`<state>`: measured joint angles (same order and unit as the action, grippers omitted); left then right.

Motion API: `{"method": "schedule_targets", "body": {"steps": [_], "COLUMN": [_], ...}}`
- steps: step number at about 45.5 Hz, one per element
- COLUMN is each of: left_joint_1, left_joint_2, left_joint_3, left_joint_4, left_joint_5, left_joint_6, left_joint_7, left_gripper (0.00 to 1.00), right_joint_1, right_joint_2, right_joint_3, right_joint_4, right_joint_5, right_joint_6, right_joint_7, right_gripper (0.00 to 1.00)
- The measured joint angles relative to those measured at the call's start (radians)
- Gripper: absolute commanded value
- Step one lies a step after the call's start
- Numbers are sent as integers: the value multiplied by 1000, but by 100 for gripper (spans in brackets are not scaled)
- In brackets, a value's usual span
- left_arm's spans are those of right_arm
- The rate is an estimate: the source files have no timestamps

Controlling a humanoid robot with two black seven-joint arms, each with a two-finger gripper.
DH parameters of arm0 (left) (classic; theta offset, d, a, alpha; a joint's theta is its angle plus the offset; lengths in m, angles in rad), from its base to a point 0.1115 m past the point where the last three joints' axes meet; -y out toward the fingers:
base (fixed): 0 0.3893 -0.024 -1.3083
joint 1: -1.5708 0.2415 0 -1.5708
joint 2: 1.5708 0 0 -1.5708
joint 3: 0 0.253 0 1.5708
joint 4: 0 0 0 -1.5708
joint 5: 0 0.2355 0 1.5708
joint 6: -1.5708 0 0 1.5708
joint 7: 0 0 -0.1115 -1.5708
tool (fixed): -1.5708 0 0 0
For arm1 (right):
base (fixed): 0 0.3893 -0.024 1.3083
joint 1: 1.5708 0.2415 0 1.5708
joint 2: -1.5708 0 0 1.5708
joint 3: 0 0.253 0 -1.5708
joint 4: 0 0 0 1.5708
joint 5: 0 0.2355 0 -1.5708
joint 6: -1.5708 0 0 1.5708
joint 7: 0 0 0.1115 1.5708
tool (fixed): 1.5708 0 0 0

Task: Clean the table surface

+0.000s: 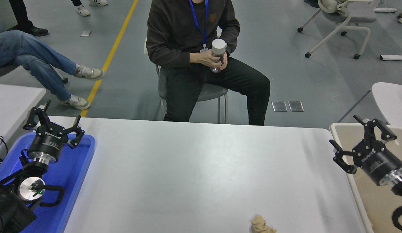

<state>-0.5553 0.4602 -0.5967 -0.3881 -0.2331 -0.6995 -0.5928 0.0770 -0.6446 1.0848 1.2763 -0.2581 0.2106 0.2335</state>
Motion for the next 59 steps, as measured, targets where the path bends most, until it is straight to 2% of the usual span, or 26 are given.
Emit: {"method": "schedule_targets", "body": {"steps": [13, 27, 48, 59], "left_joint_1": [0, 0, 0, 0], "left_joint_2": [0, 0, 0, 0], "left_joint_3": [0, 0, 0, 0], "left_joint_4": [0, 0, 0, 0], "left_joint_5": [0, 0, 0, 0], "left_joint_6": [0, 0, 0, 0], "left_joint_7": [1, 1, 1, 0], "left_gripper": [100, 100, 100, 100], "right_joint_1": [-63, -64, -15, 11], "right_joint_2": [210, 353, 393, 320], "right_joint_3": [183, 286, 270, 171], "right_joint_4": [17, 2, -76, -35], "right_joint_5": [-220, -315, -342, -344], "right_joint_6": [-111, -195, -215, -206], "right_joint_7": [7, 9, 6, -73], "right_gripper": [100, 100, 100, 100]}}
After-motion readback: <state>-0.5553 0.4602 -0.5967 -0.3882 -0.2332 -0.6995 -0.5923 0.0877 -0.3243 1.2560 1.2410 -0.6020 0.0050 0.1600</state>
